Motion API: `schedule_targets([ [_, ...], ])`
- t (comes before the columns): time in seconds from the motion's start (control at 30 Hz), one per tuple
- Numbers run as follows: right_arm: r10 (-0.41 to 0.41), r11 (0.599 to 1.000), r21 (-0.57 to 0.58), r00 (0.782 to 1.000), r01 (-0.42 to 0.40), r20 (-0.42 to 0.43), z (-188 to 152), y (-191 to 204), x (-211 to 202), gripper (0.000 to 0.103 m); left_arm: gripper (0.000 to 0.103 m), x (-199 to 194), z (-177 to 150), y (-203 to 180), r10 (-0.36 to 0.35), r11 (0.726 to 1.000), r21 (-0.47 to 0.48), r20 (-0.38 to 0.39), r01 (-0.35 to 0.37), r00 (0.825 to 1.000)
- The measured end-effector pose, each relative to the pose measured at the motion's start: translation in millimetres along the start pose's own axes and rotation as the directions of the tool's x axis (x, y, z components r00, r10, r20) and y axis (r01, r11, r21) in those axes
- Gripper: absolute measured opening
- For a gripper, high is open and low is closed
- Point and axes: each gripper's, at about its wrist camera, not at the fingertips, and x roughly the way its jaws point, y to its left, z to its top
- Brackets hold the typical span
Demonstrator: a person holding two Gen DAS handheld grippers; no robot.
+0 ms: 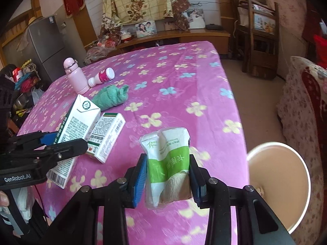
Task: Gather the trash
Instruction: 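Carry both items over the white bucket and open both tools to drop them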
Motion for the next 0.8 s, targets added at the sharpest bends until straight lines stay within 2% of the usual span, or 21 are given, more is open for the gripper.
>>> schedule_targets([
  [0.5,-0.116,0.983,0.141,0.993,0.114,0.005,-40,-93,-50,0.041,0.060,24,0,-107,-0.097,0.986,0.134,-0.033,0.101,0.995],
  [0.8,-0.188,0.959,0.210,0.982,0.190,-0.029,-64,-150,-65,0.041,0.060,49,4,-157,-0.171,0.971,0.154,-0.077,0.181,0.982],
])
